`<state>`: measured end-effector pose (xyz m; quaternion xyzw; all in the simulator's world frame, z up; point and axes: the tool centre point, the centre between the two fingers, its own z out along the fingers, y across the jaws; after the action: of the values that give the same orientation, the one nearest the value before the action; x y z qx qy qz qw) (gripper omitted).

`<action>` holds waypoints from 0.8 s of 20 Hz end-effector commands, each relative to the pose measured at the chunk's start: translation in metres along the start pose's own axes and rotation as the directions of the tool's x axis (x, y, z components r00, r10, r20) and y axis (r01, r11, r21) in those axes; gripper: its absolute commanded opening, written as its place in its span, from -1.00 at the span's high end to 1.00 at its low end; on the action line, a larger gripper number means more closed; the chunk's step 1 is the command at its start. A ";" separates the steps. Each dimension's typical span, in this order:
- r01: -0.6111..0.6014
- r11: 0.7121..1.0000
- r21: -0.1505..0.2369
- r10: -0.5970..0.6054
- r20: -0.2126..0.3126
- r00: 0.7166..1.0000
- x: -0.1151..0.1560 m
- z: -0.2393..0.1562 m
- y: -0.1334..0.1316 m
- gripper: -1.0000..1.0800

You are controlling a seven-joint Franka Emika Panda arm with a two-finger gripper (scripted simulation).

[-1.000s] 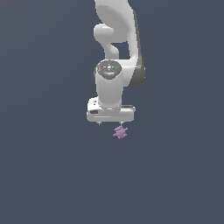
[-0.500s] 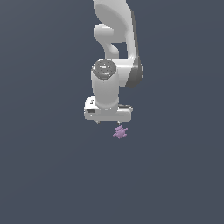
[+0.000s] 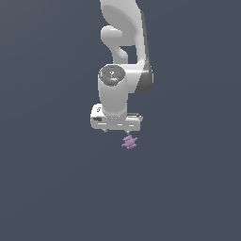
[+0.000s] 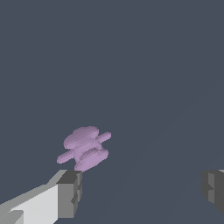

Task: Pick up the object and move it to a goal position.

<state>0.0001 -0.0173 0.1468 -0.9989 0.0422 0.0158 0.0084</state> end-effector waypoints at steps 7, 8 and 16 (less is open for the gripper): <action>-0.105 0.994 0.001 0.105 -0.002 0.994 -0.001 0.006 -0.007 -0.92; -0.123 0.992 0.001 0.123 -0.002 0.992 -0.001 0.007 -0.008 -0.92; -0.303 0.953 0.002 0.303 -0.005 0.953 -0.002 0.016 -0.019 -0.92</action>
<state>-0.0009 -0.0005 0.1330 -0.9842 0.1763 0.0144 0.0066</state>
